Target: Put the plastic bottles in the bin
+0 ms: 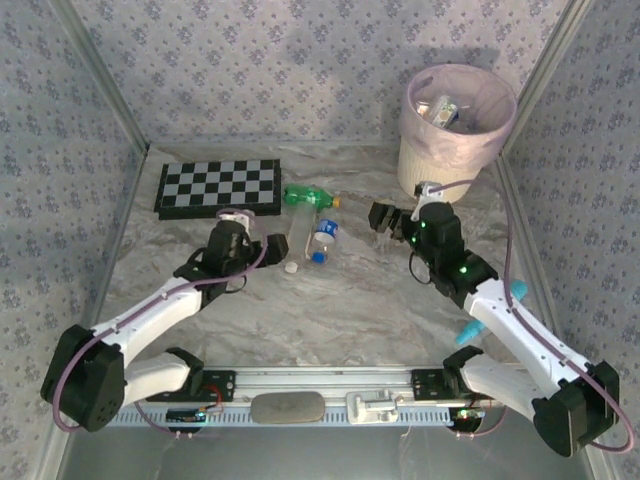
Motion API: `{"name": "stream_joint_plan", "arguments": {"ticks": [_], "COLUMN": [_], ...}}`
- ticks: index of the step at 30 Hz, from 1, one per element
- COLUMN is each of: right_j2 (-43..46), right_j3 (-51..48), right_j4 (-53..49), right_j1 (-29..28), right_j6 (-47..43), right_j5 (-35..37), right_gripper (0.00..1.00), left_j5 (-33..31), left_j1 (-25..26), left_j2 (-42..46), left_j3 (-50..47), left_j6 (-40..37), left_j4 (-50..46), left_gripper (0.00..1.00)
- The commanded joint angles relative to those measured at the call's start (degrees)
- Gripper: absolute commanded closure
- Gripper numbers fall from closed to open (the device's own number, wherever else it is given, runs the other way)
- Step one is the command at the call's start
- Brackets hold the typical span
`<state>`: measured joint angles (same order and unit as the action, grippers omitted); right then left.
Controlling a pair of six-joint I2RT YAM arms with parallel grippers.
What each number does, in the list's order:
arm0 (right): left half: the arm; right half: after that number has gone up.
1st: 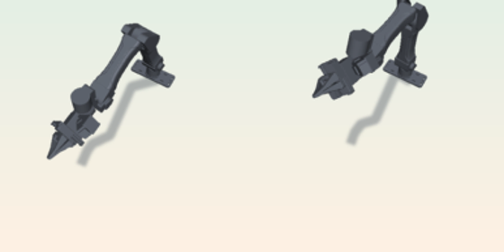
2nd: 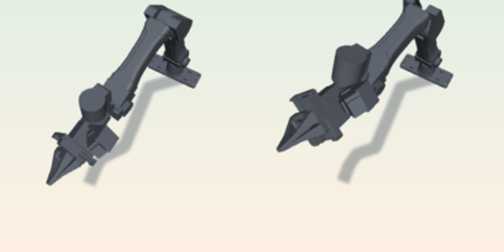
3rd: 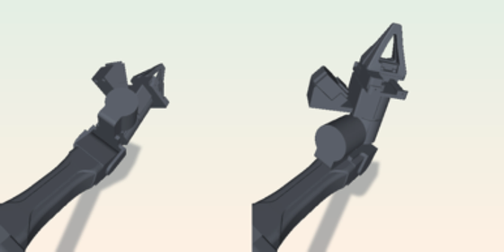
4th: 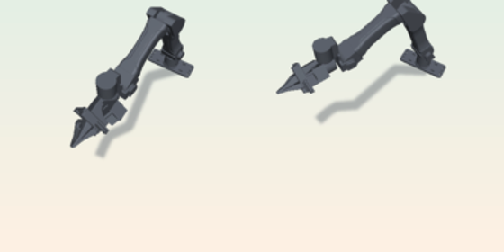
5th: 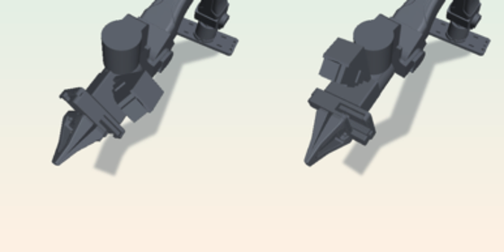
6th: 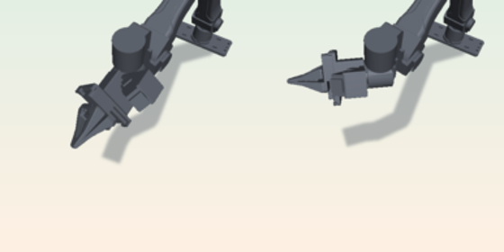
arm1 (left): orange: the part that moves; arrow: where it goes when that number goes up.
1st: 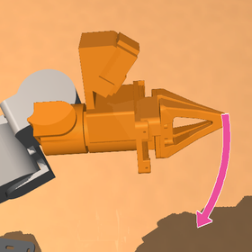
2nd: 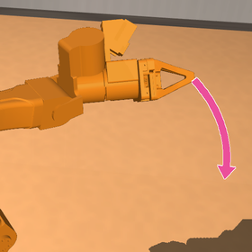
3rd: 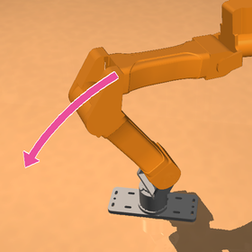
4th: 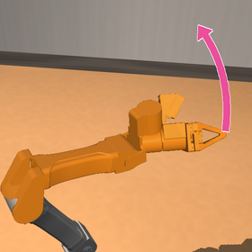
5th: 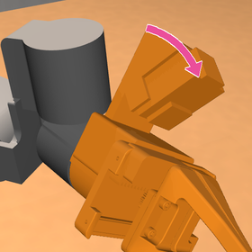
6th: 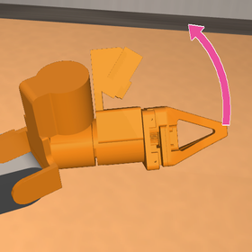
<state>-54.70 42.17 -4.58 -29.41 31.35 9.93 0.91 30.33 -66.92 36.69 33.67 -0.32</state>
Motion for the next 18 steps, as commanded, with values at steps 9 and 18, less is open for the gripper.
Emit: {"name": "stream_joint_plan", "arguments": {"ticks": [9, 18], "right_j2": [-2.1, -2.6], "right_j3": [-4.5, -4.0], "right_j4": [1.6, 0.4], "right_j1": [-4.8, -6.2], "right_j6": [9.9, 10.1], "right_j5": [2.2, 2.8], "right_gripper": [0.00, 0.00], "left_j5": [6.4, -9.2], "left_j1": [1.6, 10.2], "left_j2": [-13.5, -23.0], "left_j3": [13.8, 22.3], "left_j6": [-6.5, -12.0], "left_j4": [-8.0, -15.3], "left_gripper": [0.05, 0.08]}}
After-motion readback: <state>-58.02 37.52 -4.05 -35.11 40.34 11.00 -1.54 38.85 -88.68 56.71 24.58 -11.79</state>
